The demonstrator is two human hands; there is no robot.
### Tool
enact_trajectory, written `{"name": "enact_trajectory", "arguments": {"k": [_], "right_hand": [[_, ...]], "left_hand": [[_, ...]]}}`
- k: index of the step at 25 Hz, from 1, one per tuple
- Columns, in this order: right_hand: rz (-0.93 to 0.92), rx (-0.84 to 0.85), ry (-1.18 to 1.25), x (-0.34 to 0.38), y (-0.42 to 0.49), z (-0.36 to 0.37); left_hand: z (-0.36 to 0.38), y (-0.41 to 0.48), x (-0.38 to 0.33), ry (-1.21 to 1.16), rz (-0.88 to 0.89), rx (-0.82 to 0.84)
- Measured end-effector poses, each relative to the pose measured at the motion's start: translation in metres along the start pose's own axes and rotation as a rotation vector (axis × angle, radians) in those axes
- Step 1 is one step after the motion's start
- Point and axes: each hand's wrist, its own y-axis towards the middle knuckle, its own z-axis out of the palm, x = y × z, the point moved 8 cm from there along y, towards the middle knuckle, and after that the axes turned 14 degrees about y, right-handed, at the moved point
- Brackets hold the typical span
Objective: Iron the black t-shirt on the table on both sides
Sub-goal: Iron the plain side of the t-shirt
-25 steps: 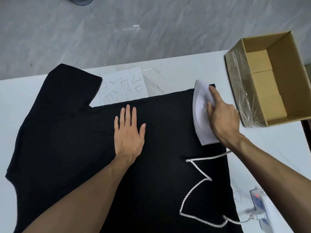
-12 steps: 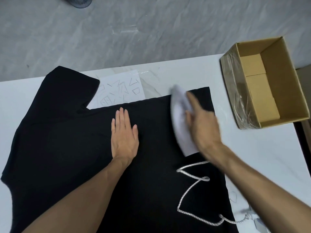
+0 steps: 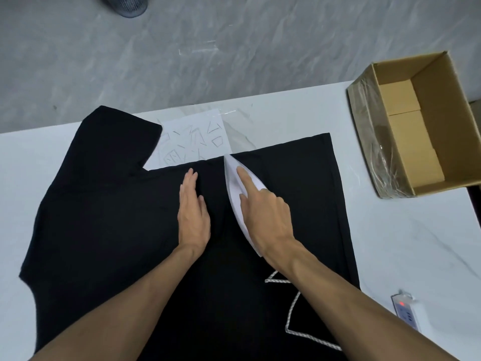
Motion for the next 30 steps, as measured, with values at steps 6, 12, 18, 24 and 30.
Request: {"name": "enact_trajectory", "arguments": {"k": [6,12,18,24,30], "right_hand": [[-0.124,0.040,0.051,0.075,-0.006,0.036],[-0.098,0.064,-0.049,0.092,-0.005,0.061],[-0.007,-0.034,-0.016,0.049,0.008,0.026],[0.057,-0.159,0.037,-0.014,0.019,-0.023],[0.102,-0.198,0.064,-0.044,0.026,-0.041]], "left_hand": [[-0.049,0.014,0.062,0.369,-0.048,-0.061],[-0.025,0.011,0.078,0.724,0.003,0.073],[-0.025,0.012,0.077,0.723,0.000,0.089],[-0.028,0.011,0.077,0.741,-0.008,0.097],[-0.030,0.011,0.076,0.748,-0.041,0.086]]}}
